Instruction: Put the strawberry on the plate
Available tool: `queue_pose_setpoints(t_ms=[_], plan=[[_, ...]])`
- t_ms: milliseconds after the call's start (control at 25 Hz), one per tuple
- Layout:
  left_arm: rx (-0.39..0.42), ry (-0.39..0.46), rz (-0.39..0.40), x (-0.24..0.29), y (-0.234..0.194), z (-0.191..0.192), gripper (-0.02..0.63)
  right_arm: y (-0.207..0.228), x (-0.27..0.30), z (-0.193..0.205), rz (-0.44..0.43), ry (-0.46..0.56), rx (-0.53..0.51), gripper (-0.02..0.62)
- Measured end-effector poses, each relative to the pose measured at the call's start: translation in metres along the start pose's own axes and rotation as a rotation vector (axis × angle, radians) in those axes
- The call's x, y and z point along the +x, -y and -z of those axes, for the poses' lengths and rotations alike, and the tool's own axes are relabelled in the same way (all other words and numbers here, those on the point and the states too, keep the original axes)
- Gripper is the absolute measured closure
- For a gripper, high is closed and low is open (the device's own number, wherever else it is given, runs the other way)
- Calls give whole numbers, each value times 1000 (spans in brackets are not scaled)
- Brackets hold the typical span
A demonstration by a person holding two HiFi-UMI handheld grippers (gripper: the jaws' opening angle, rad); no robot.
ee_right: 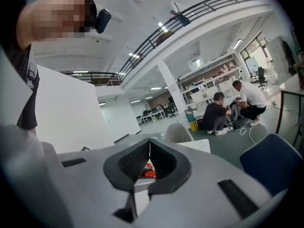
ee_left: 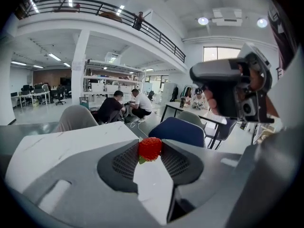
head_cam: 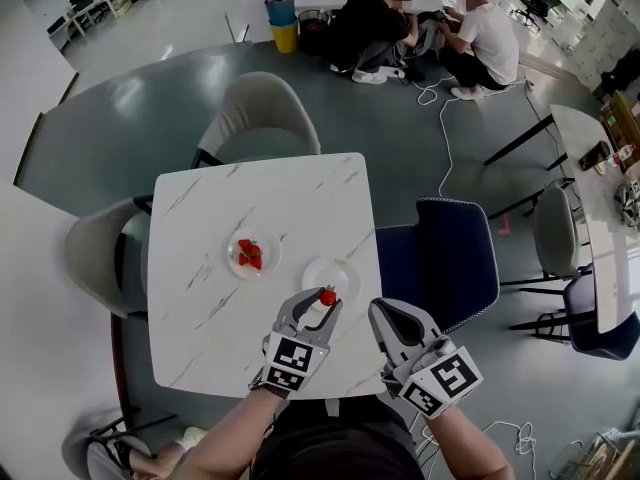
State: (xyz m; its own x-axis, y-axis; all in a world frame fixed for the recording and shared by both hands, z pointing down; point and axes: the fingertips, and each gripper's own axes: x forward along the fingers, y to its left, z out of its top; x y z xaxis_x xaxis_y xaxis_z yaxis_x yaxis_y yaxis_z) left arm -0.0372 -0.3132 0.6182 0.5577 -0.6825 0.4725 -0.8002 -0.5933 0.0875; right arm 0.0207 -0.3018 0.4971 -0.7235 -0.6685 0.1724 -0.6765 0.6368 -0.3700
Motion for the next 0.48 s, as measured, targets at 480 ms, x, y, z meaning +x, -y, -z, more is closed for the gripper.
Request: queue_pose_setpoints(t_ms=[480], plan=[[-3, -166, 37, 76, -22, 78, 457, 34, 12, 45, 74, -54, 61, 591]])
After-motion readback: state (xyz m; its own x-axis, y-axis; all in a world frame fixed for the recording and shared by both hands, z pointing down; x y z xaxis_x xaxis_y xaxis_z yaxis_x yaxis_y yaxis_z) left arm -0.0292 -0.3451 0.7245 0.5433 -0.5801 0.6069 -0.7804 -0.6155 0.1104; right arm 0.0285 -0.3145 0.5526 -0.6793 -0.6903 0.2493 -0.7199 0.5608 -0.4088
